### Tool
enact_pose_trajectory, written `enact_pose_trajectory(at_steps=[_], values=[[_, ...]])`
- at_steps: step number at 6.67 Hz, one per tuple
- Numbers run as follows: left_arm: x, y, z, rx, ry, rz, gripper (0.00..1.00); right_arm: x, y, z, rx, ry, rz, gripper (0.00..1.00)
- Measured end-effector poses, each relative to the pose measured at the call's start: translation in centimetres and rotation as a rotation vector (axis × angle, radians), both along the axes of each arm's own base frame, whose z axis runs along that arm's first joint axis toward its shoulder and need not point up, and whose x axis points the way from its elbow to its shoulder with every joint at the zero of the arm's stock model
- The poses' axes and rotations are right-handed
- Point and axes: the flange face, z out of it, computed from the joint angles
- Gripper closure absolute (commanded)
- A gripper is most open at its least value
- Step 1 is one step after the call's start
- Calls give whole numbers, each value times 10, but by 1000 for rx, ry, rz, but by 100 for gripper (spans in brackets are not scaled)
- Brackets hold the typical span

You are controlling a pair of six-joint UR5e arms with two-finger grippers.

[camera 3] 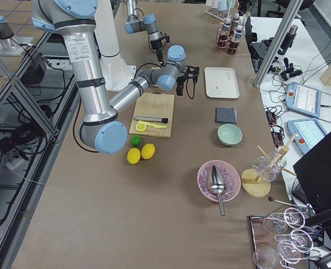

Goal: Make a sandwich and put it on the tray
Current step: 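Grasp the white plate rim with the left gripper while the right arm holds back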

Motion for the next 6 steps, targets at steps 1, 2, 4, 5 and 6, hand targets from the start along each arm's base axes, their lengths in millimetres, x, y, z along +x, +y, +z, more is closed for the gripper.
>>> enact_pose_trajectory(at_steps=[1,2,4,5,6], values=[[3,6,5,0,-9,4,52,0,0,0,1,1,3,0],[6,7,9,-1,-18,7,52,0,0,0,1,2,4,0],[11,9,14,-3,-30,10,57,0,-1,0,1,2,5,0],[16,10,17,-4,-37,12,79,0,-1,1,0,5,7,0],[19,10,20,-6,-43,14,100,0,-1,2,1,6,9,0]])
